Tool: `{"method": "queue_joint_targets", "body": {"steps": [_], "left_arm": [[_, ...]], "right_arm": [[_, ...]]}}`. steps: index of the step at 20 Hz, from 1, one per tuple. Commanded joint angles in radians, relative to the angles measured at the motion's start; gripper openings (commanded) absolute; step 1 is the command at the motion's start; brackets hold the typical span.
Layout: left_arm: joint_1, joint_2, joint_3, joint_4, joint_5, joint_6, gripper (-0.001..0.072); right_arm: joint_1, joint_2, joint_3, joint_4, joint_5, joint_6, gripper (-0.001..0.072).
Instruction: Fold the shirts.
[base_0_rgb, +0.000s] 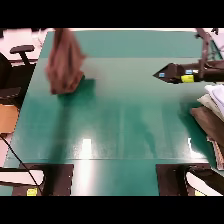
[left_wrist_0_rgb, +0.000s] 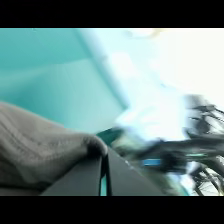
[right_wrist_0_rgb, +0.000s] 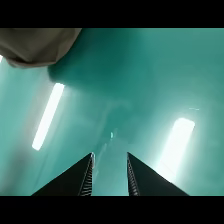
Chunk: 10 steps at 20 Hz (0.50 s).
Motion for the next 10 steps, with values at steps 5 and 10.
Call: {"method": "queue_joint_targets", "body": {"steps": [5, 10], "left_arm": [[-0.068, 0.214, 0.059, 0.206, 0.101, -0.062, 0.0018], [0.067, 0.292, -0.220, 0.686, -0.032, -0.210, 0.0018]], "right_arm": [[-0.338, 0.269, -0.257, -0.010, -0.029, -0.005, 0.0273], [-0.385, 0.319, -0.357, -0.010, 0.019, -0.043, 0.0282]]}}
